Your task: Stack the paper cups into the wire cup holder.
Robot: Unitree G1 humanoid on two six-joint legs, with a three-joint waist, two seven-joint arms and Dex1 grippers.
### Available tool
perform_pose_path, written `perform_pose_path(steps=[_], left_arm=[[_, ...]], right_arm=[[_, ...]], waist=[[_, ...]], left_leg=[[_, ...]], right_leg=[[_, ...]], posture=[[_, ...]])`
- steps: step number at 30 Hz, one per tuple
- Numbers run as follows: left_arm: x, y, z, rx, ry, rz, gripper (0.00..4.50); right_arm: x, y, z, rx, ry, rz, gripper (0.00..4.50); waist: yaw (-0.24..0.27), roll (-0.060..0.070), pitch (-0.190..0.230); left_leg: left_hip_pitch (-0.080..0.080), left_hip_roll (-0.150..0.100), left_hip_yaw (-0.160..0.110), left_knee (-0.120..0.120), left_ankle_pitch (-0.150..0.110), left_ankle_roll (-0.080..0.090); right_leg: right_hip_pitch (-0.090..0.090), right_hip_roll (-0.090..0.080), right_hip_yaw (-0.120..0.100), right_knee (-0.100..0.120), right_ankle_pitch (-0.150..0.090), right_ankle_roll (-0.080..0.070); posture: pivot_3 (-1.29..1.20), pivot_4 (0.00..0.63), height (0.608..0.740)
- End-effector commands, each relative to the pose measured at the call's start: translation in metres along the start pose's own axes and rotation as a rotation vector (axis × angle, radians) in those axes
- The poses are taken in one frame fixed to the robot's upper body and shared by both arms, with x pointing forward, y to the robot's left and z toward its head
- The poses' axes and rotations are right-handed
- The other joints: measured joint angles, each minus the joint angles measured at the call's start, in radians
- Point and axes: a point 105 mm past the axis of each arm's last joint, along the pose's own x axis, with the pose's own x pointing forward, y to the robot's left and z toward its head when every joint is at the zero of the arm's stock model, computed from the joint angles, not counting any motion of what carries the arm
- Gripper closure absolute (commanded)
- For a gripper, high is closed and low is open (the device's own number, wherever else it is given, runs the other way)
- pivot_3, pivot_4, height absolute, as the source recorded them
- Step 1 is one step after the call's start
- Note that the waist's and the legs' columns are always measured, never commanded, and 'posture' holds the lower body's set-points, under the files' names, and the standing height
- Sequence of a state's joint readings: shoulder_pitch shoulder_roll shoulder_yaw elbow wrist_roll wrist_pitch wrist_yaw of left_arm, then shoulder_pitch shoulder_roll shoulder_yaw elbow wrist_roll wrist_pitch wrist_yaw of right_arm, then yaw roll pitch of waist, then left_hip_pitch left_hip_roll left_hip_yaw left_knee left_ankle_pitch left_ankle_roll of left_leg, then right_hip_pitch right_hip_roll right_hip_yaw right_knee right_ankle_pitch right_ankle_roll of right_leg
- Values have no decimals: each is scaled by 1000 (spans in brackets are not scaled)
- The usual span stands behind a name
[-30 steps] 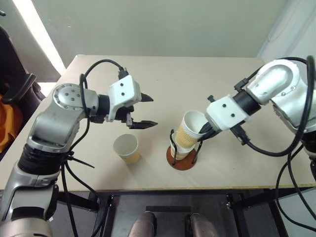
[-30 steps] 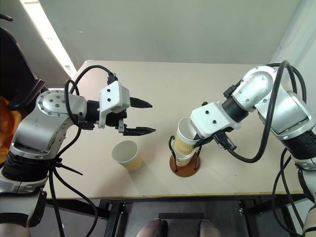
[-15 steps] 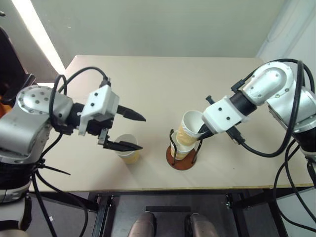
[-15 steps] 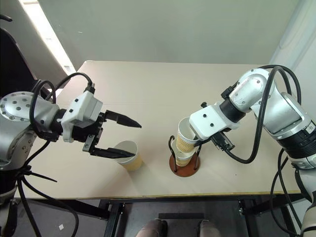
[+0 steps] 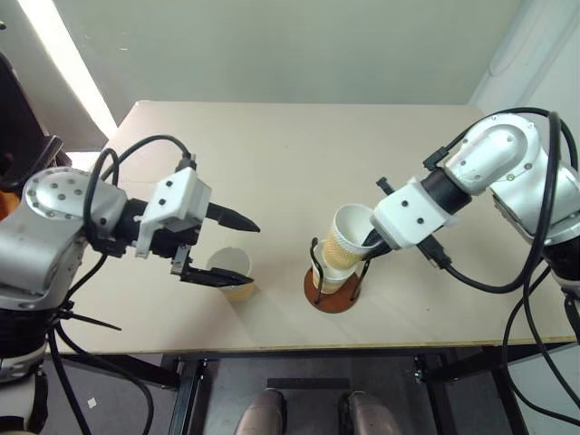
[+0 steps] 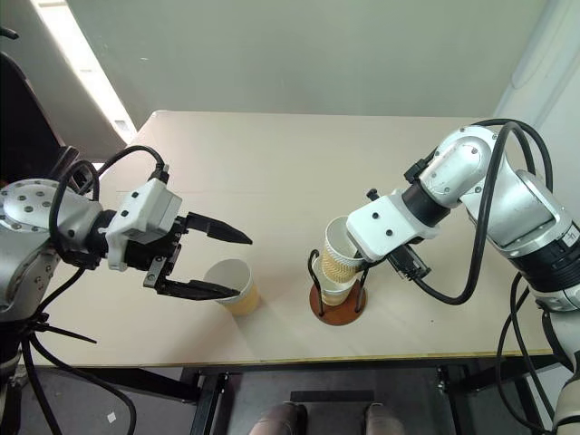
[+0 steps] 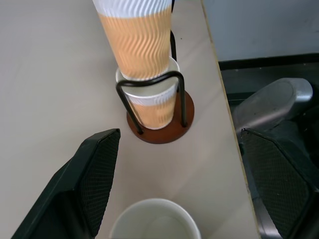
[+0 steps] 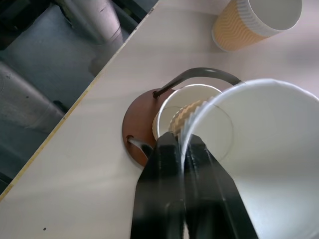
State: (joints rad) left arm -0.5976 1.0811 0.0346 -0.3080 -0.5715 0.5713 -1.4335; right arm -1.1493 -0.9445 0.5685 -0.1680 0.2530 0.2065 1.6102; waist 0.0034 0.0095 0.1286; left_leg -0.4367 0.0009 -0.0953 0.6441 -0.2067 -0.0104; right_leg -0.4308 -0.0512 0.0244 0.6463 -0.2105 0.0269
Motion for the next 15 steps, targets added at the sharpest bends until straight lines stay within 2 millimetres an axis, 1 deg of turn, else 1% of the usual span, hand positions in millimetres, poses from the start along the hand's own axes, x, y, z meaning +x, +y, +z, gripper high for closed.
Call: perform_pose_path(steps=[1, 5, 6, 7, 8, 9, 10, 12, 15], left_arm=[[-9, 1, 8, 43, 5, 35, 326], [-13, 5, 3, 48, 42, 50, 326], [-15, 7, 2, 52, 52, 54, 326], [-17, 9, 2, 55, 63, 60, 326], [-21, 13, 0, 60, 79, 69, 326], [-25, 17, 0, 70, 99, 77, 326], [-30, 23, -1, 78, 119, 87, 326], [-36, 36, -8, 80, 171, 100, 326], [-36, 47, -24, 74, 250, 76, 326]], right_arm=[[-4, 0, 4, -22, 4, -9, 3176], [-7, -4, 4, -16, 8, -30, 1825], [-9, -5, 4, -6, 5, -40, 1422], [-11, -5, 4, 6, -1, -48, 1134], [-14, -5, 2, 28, -9, -63, 817], [-20, -6, -2, 71, -22, -101, 383], [-26, -8, -3, 121, -69, -151, 80], [-39, -15, 4, 231, -243, -267, 30], [-47, -19, 25, 309, -463, -349, 30]], waist=[[0, 0, 0], [0, 0, 0], [0, 0, 0], [0, 0, 0], [0, 0, 0], [1, 0, 0], [3, 0, 0], [6, -1, -1], [4, -1, -1]], left_leg=[[0, 0, 0, 0, 0, 0], [0, 0, 0, 0, 0, 0], [0, 0, 0, 0, 0, 0], [0, 0, 0, 0, 0, 0], [0, 0, 0, 0, 0, 0], [0, 0, 0, 0, 0, 0], [0, 0, 0, 0, 0, 0], [-1, 0, 0, 1, 0, 0], [0, -2, 0, 1, 0, 0]], right_leg=[[0, 0, 0, 0, 0, 0], [0, 0, 0, 0, 0, 0], [0, 0, 0, 0, 0, 0], [0, 0, 0, 0, 0, 0], [0, 0, 0, 0, 0, 0], [0, 0, 0, 1, 0, 0], [0, 0, 0, 0, 0, 0], [0, 0, 0, 0, 0, 0], [-1, -1, 2, 0, 0, 0]], posture=[[0, 150, 740], [0, 150, 740], [0, 150, 740], [0, 150, 740], [0, 150, 740], [0, 150, 740], [0, 150, 740], [0, 150, 740], [0, 150, 740]])
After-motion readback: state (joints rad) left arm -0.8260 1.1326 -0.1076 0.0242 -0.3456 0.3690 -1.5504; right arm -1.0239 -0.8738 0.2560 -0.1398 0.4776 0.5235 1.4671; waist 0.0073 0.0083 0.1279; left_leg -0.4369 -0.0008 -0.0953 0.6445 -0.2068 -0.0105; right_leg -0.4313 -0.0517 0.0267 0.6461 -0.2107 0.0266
